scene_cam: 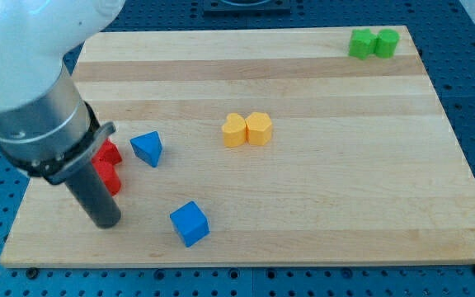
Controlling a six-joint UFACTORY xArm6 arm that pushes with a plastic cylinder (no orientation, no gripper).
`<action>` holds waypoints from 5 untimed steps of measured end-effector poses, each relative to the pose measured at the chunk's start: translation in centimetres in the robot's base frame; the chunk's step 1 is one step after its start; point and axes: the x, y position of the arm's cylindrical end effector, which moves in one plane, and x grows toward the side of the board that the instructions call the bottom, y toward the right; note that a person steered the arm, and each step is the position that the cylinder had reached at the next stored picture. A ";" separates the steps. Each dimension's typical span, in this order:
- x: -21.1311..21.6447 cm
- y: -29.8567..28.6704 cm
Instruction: Separate the red star from the red circle
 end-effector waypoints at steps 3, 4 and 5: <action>-8.1 -2.8; -10.9 -3.1; -12.9 -3.3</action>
